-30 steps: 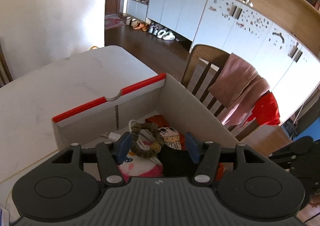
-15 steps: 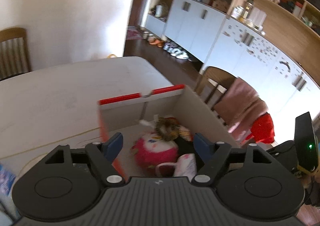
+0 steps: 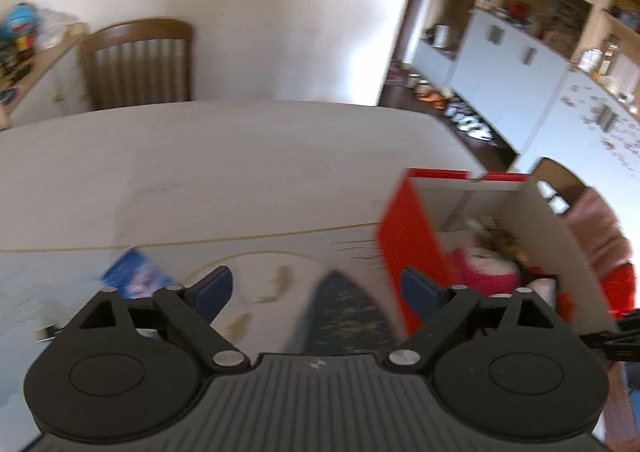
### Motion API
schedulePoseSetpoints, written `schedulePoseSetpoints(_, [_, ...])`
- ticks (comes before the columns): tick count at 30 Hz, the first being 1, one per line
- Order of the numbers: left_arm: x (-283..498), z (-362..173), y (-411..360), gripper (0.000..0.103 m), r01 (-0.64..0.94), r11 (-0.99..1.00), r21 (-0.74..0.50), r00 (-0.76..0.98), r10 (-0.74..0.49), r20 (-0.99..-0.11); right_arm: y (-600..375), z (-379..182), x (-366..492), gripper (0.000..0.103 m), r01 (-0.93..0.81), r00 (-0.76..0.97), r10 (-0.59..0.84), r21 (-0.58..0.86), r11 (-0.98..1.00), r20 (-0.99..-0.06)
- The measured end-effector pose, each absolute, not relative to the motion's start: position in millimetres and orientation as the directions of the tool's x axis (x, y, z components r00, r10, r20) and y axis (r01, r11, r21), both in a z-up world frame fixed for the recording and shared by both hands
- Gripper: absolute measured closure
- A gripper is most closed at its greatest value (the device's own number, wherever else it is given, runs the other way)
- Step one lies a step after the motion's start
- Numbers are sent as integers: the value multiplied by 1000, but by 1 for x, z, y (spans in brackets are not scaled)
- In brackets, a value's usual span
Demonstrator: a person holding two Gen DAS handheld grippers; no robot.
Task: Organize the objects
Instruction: 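Move the left gripper back to the blue booklet on the table, then close the left gripper on the blue booklet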
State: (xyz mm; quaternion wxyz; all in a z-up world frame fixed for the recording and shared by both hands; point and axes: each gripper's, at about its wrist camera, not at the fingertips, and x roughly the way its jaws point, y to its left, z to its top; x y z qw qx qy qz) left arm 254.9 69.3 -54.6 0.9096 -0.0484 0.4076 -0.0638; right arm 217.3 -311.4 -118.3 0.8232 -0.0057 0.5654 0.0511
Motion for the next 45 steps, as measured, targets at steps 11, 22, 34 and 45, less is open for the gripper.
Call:
schedulePoseSetpoints(11, [280, -91, 131, 0, -162, 985, -59, 614, 53, -788, -310, -116, 217, 97, -84, 349, 65, 38, 996, -935])
schedulePoseSetpoints(22, [318, -127, 164, 0, -282, 959, -31, 499, 119, -858, -309, -119, 217, 97, -67, 338, 54, 34, 997, -940])
schedulePoseSetpoints(34, [340, -152, 168, 1, -336, 942, 15, 458, 178, -871, -309, -120, 218, 97, -55, 331, 44, 27, 998, -943])
schedulePoseSetpoints(45, [343, -158, 171, 18, -345, 938, 18, 450, 182, -874, -308, -121, 219, 97, -55, 329, 43, 26, 998, -944])
